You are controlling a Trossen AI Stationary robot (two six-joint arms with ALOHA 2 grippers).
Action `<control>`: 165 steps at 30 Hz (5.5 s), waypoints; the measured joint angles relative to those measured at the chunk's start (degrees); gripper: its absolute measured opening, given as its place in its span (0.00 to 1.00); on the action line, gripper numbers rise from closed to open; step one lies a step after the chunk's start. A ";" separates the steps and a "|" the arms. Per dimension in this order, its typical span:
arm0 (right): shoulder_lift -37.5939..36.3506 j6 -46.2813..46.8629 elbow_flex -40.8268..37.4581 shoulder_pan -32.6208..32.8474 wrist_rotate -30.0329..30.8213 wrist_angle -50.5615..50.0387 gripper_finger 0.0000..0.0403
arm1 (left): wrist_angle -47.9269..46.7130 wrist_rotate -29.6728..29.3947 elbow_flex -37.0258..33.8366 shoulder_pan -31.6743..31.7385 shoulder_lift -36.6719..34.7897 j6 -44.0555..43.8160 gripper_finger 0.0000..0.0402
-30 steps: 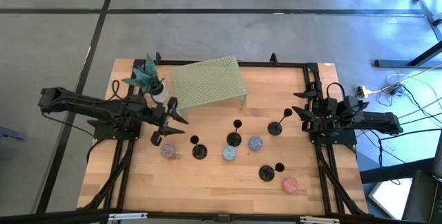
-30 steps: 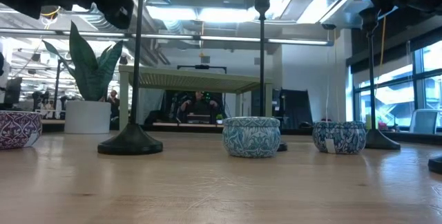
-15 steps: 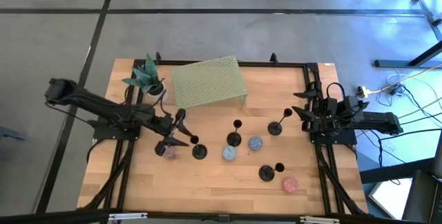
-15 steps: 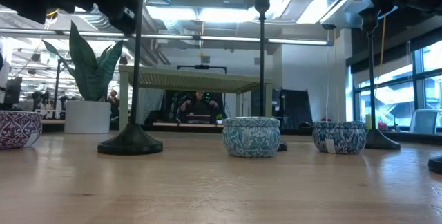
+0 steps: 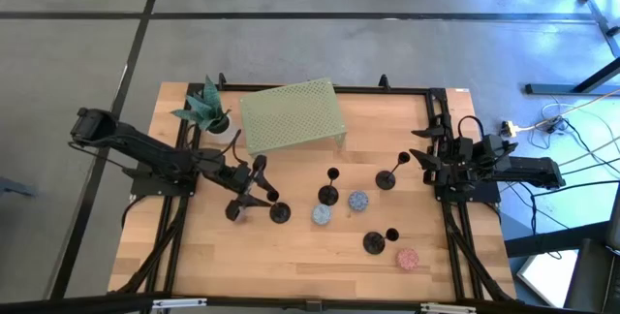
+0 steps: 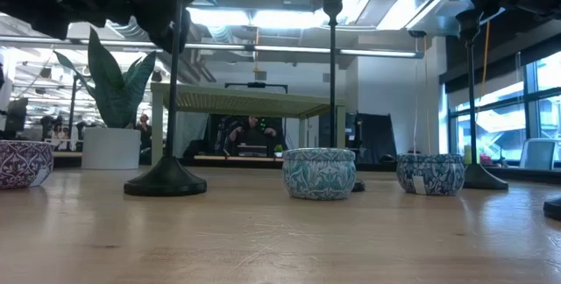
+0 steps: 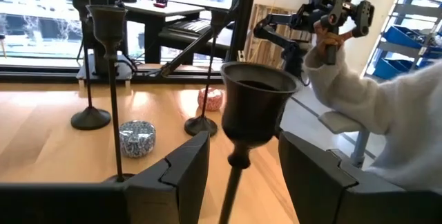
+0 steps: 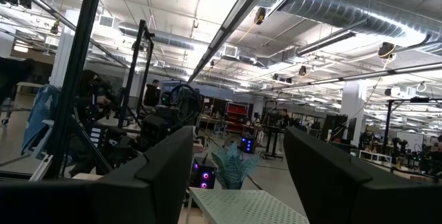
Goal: Pick & Place candle stick holders
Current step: Put the black candle holder on the shelf
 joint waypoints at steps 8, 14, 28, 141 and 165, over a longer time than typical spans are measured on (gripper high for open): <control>0.00 0.00 -0.02 0.00 0.02 -0.01 0.58 | 5.11 -0.39 0.00 0.00 1.62 0.43 0.43; 0.00 -0.02 -0.02 0.00 0.04 -0.02 0.57 | 5.11 -0.43 0.00 0.00 1.66 0.57 0.40; 0.00 -0.02 -0.02 0.00 0.15 -0.04 0.57 | 3.86 -0.08 3.90 -0.15 1.88 1.58 0.28; -0.02 -2.40 -0.02 0.00 0.11 -0.86 0.57 | -43.58 -21.24 32.74 46.53 -10.25 9.01 0.31; -0.02 -2.40 -0.02 0.00 0.11 -0.86 0.57 | -42.42 -21.25 32.74 46.53 -10.29 12.40 0.40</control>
